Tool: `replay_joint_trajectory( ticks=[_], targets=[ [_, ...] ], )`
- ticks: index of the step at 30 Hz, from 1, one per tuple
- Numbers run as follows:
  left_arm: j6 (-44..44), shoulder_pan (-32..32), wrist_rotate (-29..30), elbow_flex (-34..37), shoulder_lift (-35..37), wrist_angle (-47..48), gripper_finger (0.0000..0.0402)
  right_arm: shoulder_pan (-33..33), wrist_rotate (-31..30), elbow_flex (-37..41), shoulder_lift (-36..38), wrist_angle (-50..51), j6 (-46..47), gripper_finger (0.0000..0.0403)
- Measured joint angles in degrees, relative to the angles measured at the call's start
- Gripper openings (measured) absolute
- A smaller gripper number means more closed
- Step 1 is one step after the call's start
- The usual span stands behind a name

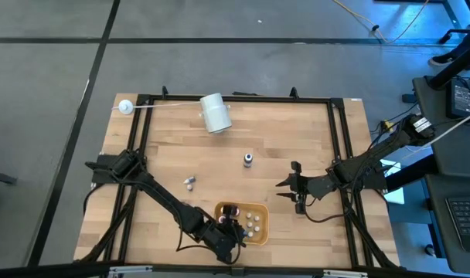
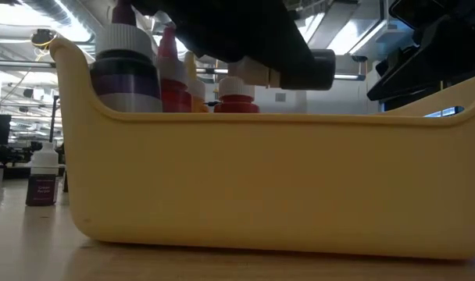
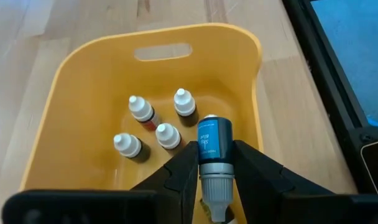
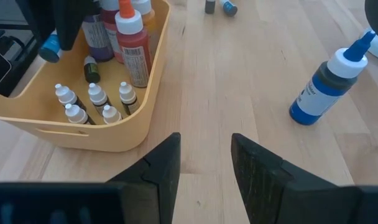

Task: Pick & Place food coloring
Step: Put the right small blue food coloring bottle into the yellow bin, then put the small blue food coloring bottle into the yellow bin

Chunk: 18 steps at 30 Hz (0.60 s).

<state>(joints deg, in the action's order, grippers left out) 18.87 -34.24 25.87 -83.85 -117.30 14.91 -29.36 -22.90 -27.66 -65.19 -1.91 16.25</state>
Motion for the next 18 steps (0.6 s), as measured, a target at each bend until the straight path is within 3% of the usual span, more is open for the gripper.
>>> replay_joint_trajectory(
  ticks=[18],
  targets=[
    [-0.09,0.0,-0.17,0.0,0.02,-0.09,0.0117,0.02,0.0,0.0,0.0,0.02,0.03,0.0145]
  ],
)
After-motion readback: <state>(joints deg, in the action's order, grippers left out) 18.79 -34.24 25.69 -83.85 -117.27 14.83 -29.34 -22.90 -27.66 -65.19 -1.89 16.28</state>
